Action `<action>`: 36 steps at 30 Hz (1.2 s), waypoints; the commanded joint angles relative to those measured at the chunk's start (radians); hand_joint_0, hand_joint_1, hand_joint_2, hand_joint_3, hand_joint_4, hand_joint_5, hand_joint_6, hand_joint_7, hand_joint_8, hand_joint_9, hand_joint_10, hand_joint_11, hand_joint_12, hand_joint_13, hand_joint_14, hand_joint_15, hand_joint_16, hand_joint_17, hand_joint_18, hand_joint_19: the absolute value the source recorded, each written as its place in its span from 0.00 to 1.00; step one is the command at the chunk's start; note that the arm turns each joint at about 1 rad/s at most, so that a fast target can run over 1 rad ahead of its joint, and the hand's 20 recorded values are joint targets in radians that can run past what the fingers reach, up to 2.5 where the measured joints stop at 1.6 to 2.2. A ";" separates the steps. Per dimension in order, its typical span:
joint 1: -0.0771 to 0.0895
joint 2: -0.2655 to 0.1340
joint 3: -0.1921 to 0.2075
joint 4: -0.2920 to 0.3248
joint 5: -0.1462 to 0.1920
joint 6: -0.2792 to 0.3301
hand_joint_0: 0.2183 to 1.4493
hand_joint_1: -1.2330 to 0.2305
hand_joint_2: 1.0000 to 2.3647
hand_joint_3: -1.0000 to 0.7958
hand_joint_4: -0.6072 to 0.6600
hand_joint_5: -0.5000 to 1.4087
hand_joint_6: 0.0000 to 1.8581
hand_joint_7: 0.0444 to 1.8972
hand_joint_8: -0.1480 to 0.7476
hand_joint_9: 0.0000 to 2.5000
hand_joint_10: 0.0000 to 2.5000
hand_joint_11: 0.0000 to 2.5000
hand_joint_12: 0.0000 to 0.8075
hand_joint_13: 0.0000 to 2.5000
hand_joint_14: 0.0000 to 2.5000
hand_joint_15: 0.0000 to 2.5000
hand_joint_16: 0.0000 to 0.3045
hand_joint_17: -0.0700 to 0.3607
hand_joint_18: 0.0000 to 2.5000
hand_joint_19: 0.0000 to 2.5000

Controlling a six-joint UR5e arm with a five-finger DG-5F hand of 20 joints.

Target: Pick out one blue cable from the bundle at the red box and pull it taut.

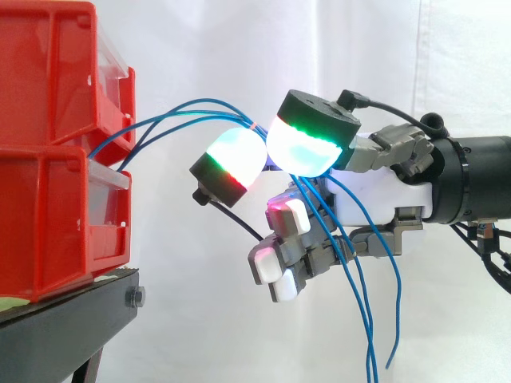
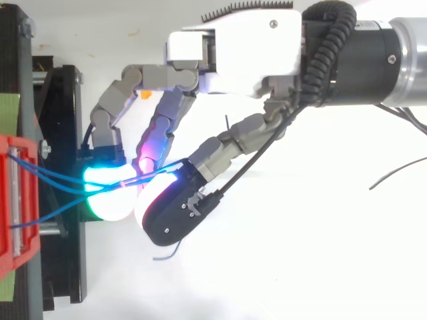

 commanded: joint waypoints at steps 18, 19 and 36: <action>0.001 0.000 0.000 -0.002 -0.003 0.002 0.29 0.44 0.00 0.28 0.44 0.21 0.51 0.36 0.41 0.48 0.01 0.28 0.37 0.40 0.01 0.18 0.11 0.34 0.31 0.22; 0.001 0.000 0.000 -0.001 -0.003 0.002 0.30 0.43 0.00 0.29 0.44 0.21 0.51 0.36 0.41 0.48 0.01 0.28 0.37 0.40 0.01 0.18 0.11 0.34 0.31 0.22; 0.001 0.000 0.000 -0.004 -0.004 0.005 0.38 0.28 0.02 0.40 0.42 0.21 0.52 0.40 0.42 0.49 0.01 0.29 0.36 0.42 0.01 0.19 0.11 0.34 0.33 0.22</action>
